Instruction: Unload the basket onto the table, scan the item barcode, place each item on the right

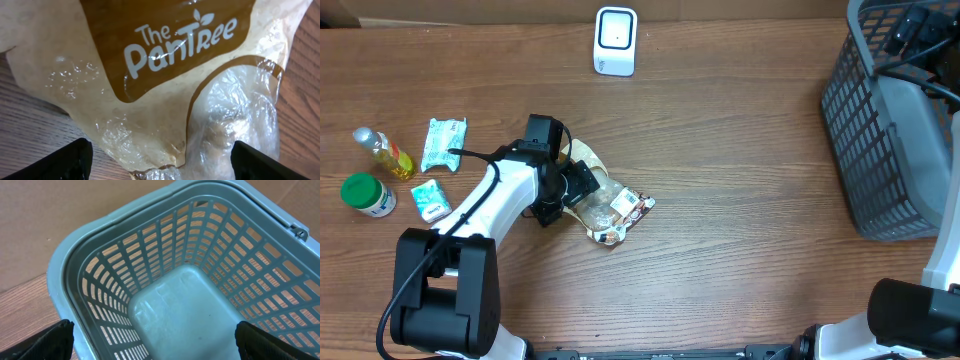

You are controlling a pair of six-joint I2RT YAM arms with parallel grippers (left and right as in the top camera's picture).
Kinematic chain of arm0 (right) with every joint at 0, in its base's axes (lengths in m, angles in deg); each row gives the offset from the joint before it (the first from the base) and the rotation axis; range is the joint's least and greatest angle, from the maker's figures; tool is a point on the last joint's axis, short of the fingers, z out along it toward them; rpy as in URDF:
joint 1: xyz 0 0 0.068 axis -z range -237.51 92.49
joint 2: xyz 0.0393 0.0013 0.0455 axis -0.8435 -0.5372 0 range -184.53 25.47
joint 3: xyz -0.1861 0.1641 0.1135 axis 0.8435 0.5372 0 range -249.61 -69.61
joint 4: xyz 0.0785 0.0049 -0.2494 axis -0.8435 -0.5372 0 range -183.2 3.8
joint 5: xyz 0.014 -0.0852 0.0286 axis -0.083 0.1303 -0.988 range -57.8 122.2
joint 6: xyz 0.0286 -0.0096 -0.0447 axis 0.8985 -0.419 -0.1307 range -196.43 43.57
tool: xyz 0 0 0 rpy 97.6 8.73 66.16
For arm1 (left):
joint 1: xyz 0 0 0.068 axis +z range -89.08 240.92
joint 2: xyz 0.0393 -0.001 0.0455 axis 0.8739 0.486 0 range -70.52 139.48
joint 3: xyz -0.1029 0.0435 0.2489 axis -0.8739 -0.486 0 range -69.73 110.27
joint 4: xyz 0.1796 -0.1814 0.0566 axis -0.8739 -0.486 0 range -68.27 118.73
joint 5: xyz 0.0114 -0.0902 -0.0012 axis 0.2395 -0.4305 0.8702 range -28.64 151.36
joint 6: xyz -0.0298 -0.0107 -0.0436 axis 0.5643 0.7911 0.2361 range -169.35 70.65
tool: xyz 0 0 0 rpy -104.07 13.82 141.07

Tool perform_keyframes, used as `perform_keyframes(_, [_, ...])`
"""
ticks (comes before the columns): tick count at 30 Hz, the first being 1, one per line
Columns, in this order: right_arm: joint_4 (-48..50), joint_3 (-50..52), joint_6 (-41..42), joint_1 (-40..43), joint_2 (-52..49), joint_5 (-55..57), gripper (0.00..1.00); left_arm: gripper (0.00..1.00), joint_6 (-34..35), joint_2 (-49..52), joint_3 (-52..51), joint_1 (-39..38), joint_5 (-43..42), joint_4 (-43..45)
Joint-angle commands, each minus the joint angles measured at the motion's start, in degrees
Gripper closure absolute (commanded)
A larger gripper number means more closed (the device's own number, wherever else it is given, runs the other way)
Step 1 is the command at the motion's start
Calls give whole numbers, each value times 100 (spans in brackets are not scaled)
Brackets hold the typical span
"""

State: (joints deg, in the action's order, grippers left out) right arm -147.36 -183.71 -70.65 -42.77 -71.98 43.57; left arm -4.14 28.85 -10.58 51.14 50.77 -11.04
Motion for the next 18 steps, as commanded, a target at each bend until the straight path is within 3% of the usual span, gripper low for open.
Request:
perform_keyframes(1, [22, -103, 24, 2, 55, 57, 0, 11, 568, 28, -153, -42, 232, 31])
perform_keyframes(11, [20, -103, 24, 2, 55, 59, 0, 13, 929, 28, -894, -48, 210, 1040])
perform_keyframes(15, [20, -103, 24, 2, 55, 57, 0, 19, 973, 28, -1062, -48, 212, 1198])
perform_keyframes(18, [20, -103, 24, 2, 55, 59, 0, 29, 970, 28, -1137, -48, 227, 1198])
